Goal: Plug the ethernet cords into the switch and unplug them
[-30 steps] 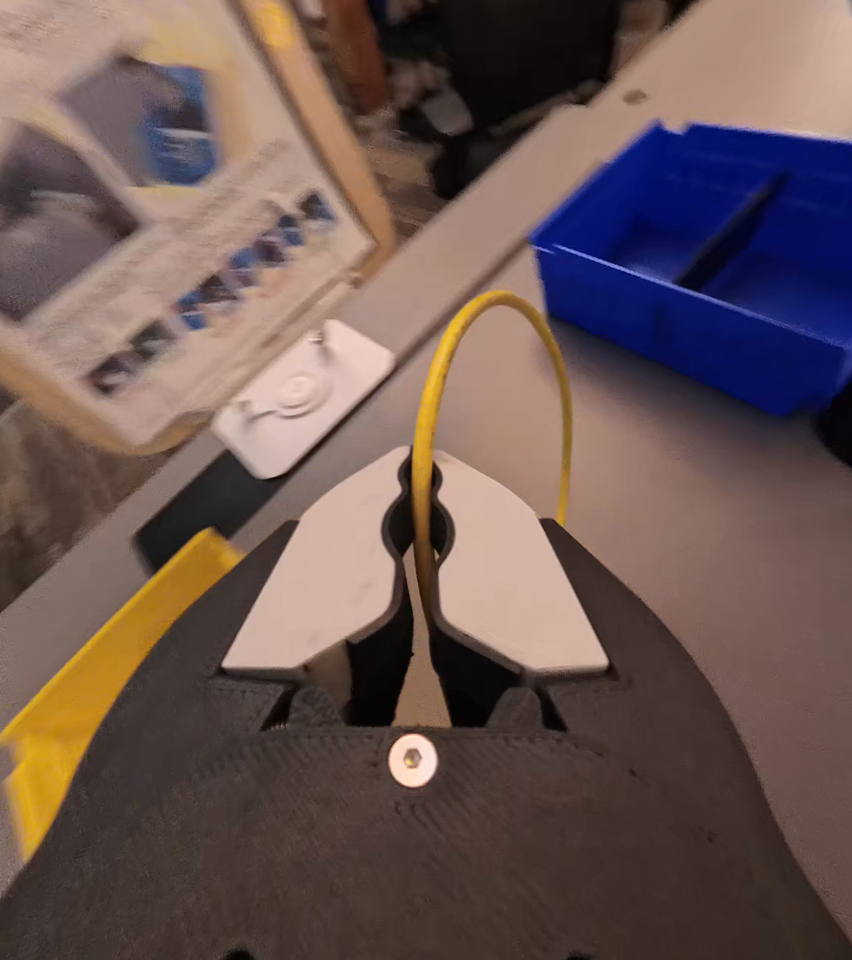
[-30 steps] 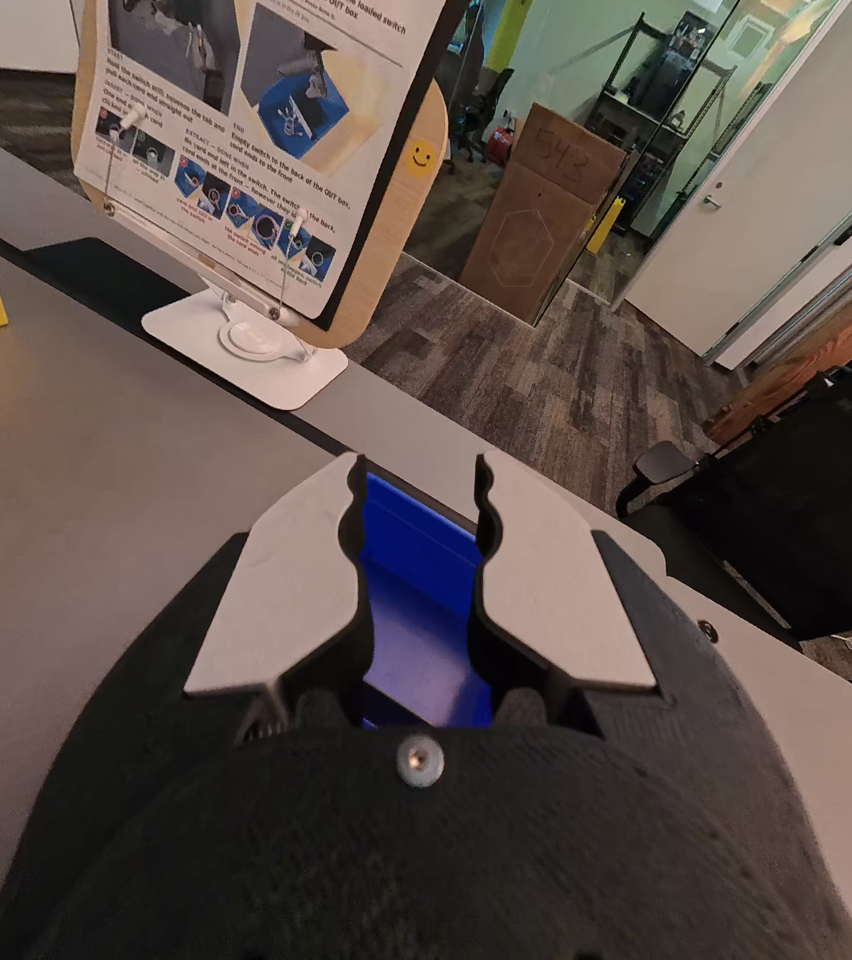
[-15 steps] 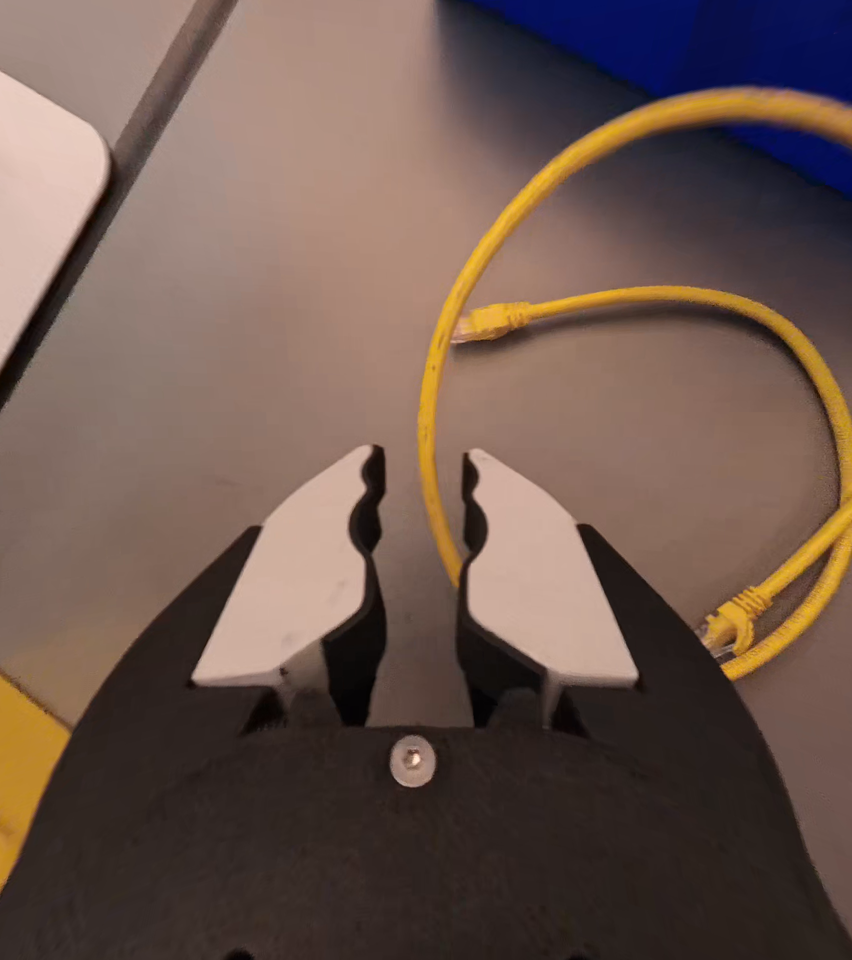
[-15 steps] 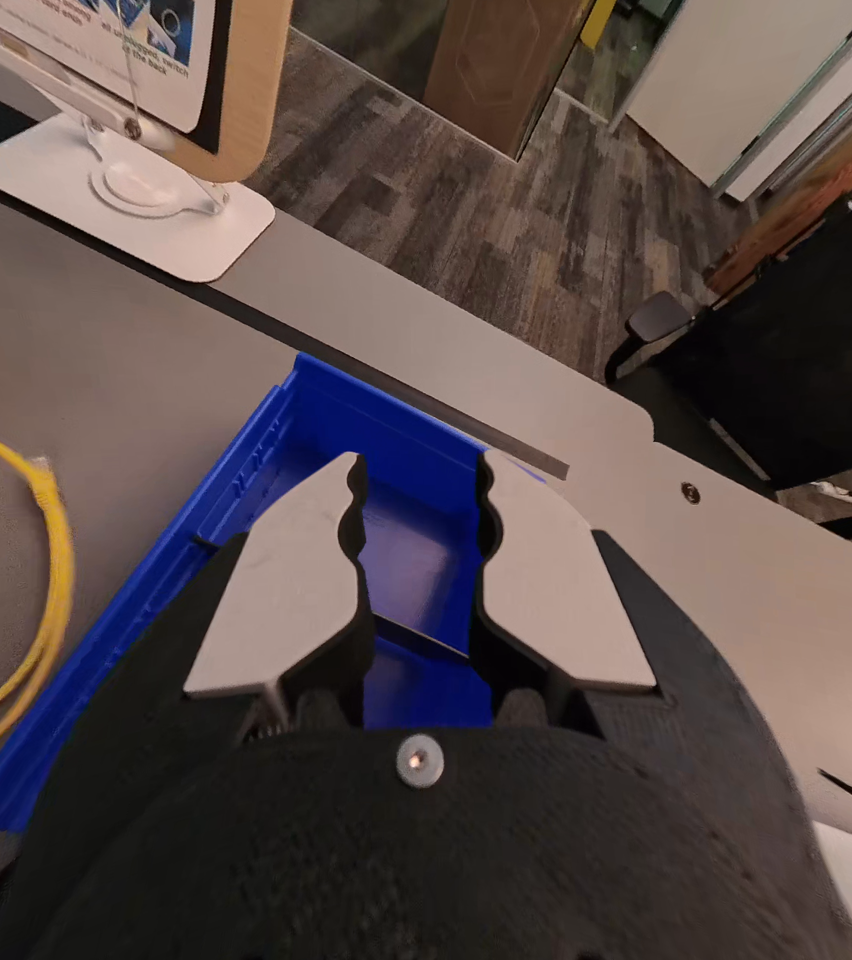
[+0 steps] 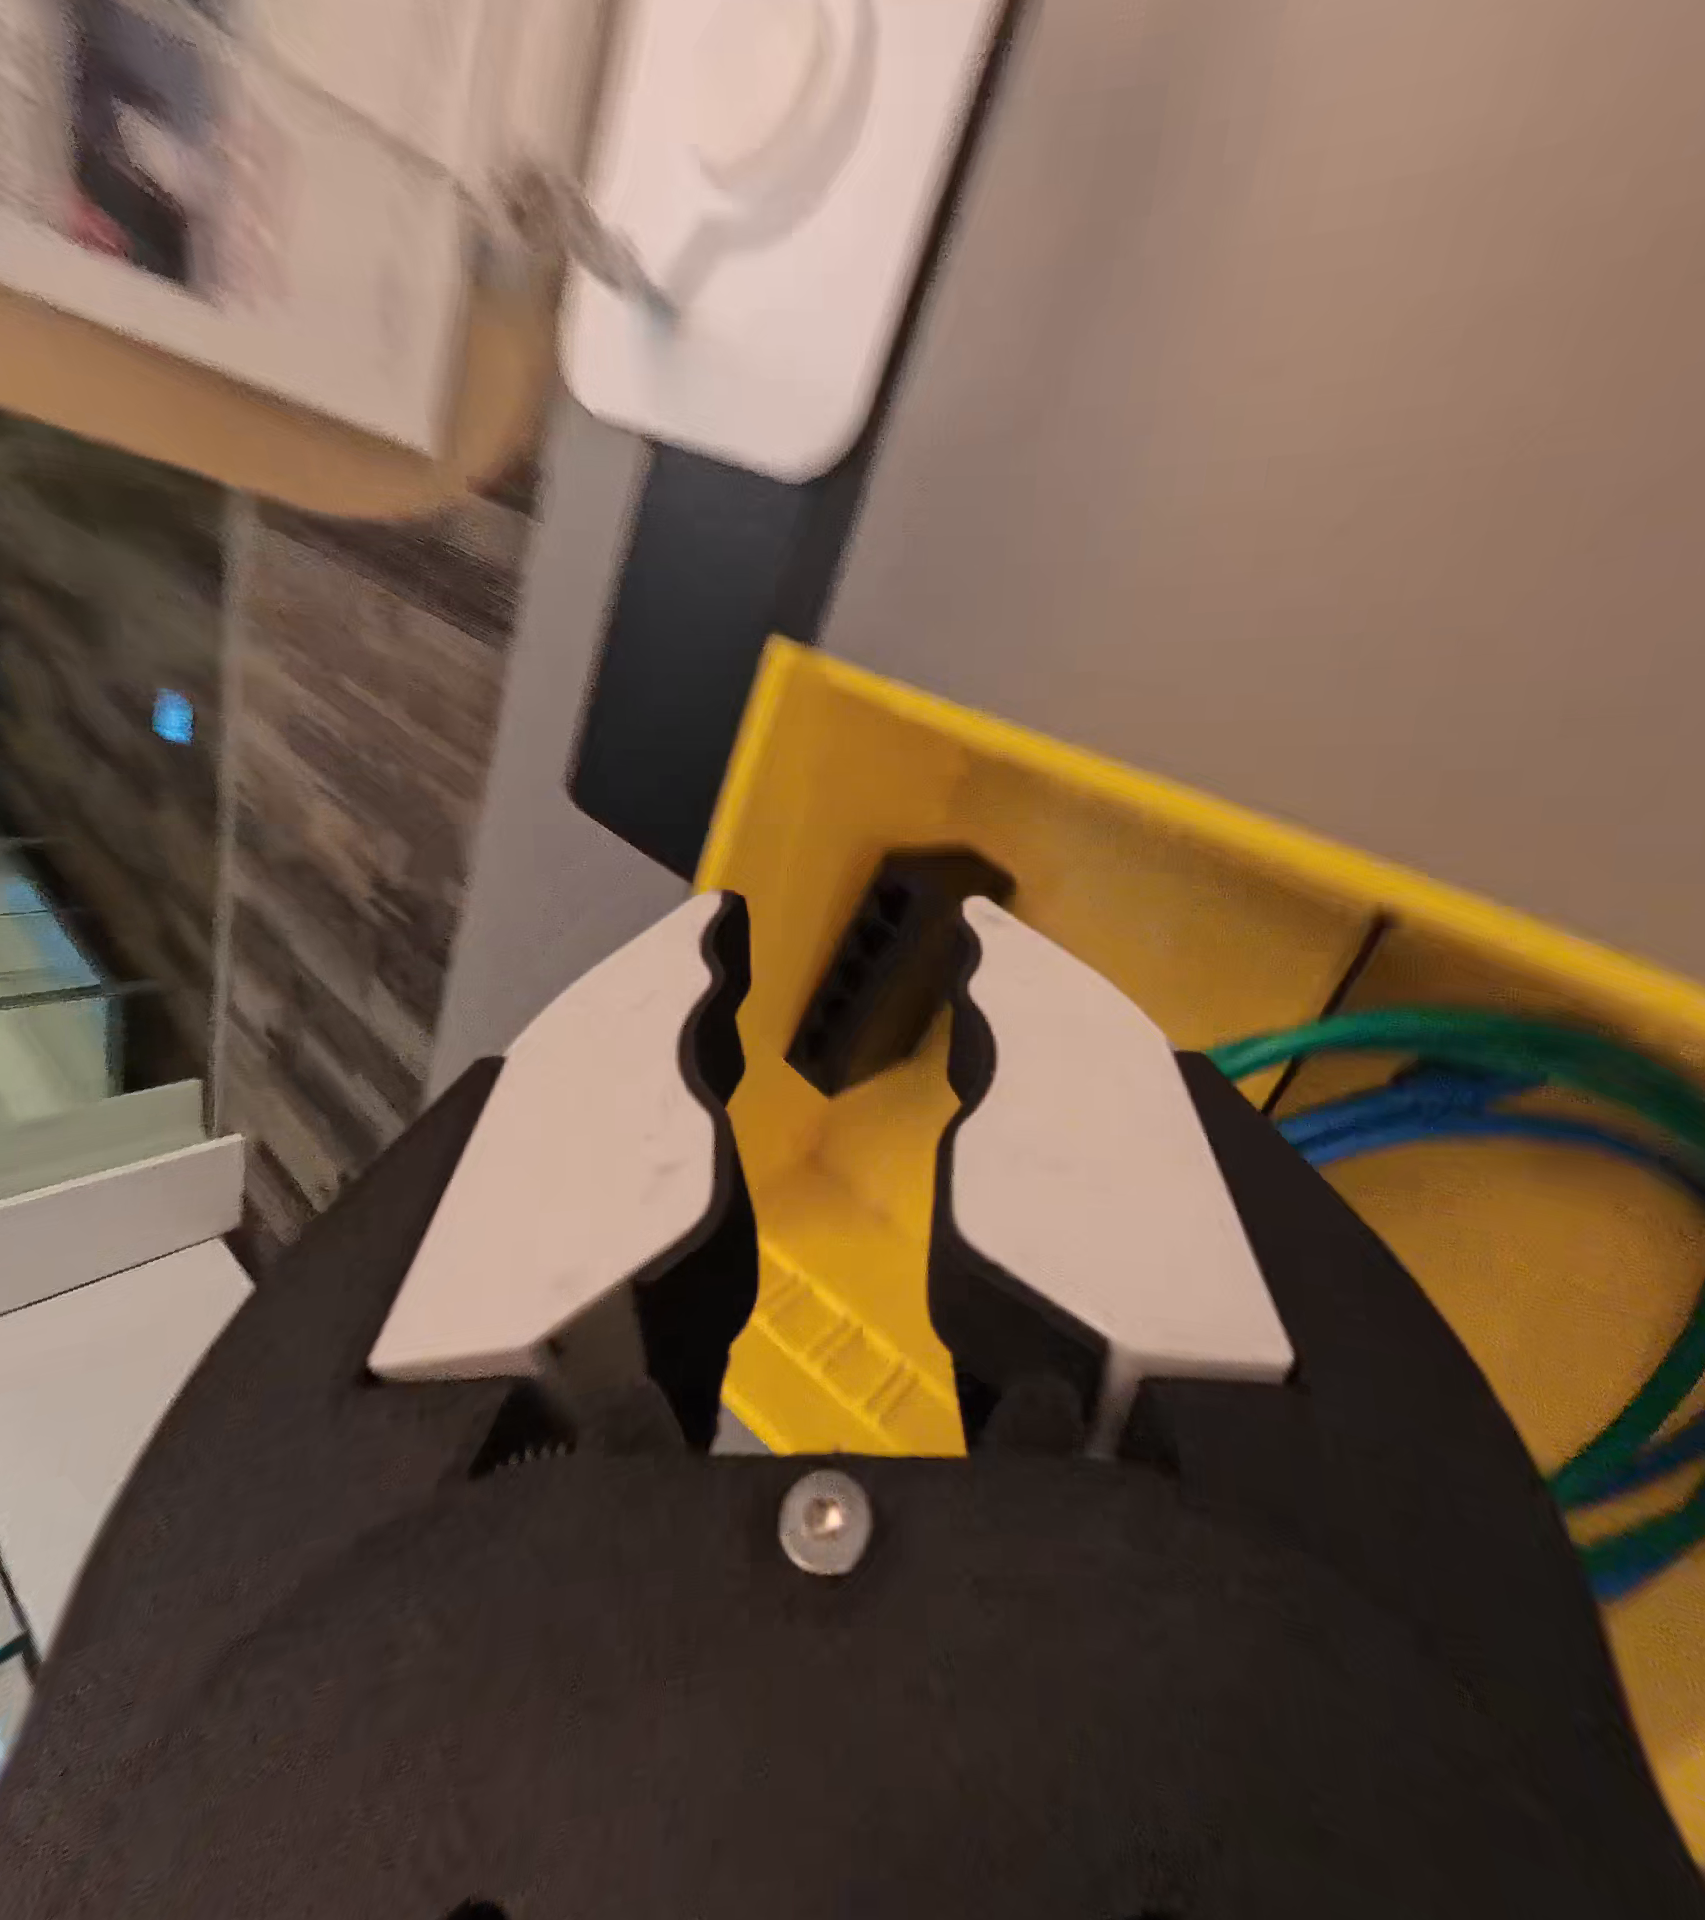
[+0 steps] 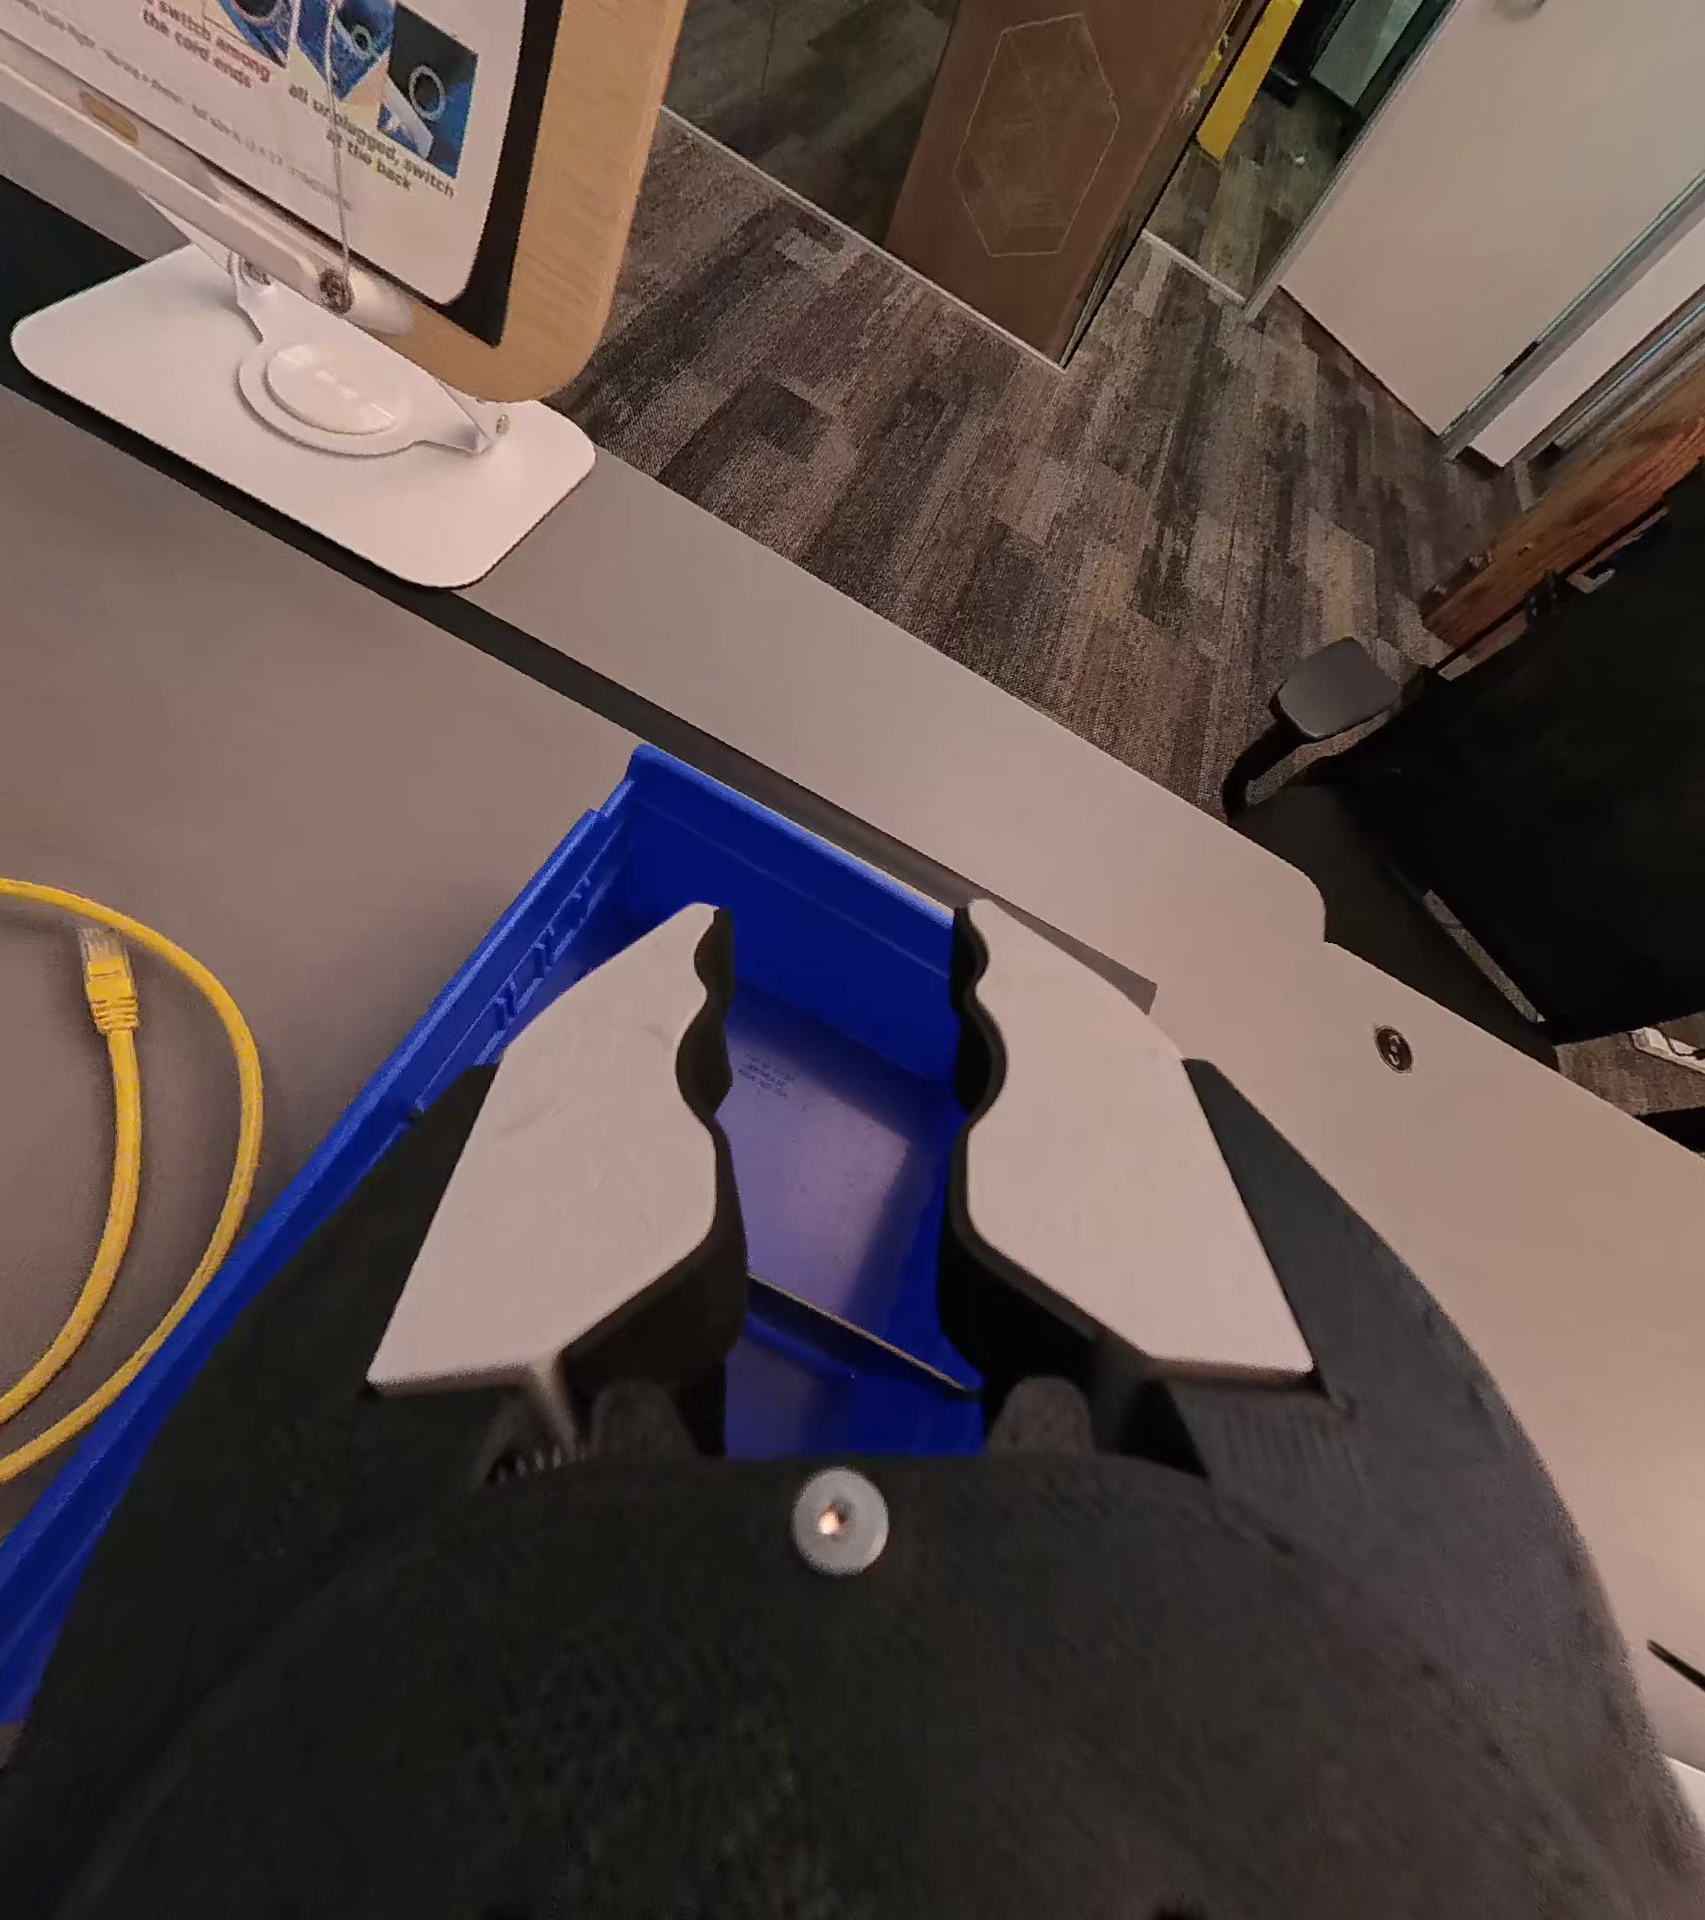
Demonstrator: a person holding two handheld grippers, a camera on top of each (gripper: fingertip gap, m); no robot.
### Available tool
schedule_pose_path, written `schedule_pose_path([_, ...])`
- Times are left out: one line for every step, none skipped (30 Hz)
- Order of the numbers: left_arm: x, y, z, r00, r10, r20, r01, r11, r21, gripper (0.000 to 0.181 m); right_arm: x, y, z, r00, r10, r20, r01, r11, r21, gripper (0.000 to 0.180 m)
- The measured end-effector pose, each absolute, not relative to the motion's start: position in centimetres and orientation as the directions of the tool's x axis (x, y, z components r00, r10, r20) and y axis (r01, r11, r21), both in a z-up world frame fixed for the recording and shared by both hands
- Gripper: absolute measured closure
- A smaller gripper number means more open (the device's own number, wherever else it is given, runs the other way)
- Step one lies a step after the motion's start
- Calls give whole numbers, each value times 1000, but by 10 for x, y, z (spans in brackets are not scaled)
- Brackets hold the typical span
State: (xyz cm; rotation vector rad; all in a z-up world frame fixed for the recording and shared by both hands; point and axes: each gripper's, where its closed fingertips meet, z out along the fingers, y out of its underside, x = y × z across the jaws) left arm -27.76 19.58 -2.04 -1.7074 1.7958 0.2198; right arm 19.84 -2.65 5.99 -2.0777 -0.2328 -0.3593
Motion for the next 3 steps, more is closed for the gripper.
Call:
schedule_pose_path([-287, 202, -35, 18, -858, -514, -955, 138, -264, 145, 197, -26, 60, 936, 21, 352, 314, -507, -803, 138])
schedule_pose_path([-294, 206, -50, -10, -882, -471, -960, 141, -242, 146, 195, -25, 60, 935, 24, 354, 317, -507, -802, 138])
schedule_pose_path([-297, 206, -63, -33, -909, -415, -961, 144, -238, 147, 194, -25, 61, 936, 28, 352, 317, -505, -803, 138])
